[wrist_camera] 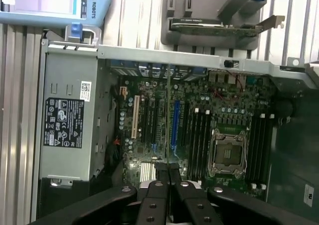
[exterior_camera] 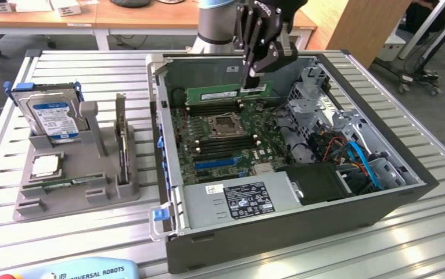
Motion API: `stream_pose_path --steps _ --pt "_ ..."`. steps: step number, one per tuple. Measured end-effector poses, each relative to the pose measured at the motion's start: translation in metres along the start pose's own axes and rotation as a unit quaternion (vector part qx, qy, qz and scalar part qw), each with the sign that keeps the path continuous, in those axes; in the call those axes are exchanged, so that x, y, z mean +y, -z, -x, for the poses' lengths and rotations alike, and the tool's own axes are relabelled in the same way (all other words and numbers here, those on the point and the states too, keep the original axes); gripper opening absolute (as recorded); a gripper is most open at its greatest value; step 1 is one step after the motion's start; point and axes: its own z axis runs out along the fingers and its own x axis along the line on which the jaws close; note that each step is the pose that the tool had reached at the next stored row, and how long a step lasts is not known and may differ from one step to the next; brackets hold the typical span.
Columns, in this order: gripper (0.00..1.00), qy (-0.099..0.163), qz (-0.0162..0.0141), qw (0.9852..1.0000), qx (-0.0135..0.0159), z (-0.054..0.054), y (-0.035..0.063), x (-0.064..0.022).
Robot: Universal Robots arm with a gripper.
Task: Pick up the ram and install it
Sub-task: 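Pick up the ram and move it above insertion slot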
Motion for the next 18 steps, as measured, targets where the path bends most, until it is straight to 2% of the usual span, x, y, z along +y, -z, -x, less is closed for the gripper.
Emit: stream_pose_path --steps 8,18 --pt "0.11 0.0 0.0002 1.0 -0.0001 -0.001 -0.0011 -0.0198" --pt "0.11 -0.012 0.0 0.9999 -0.0002 -0.002 -0.0031 -0.0317"
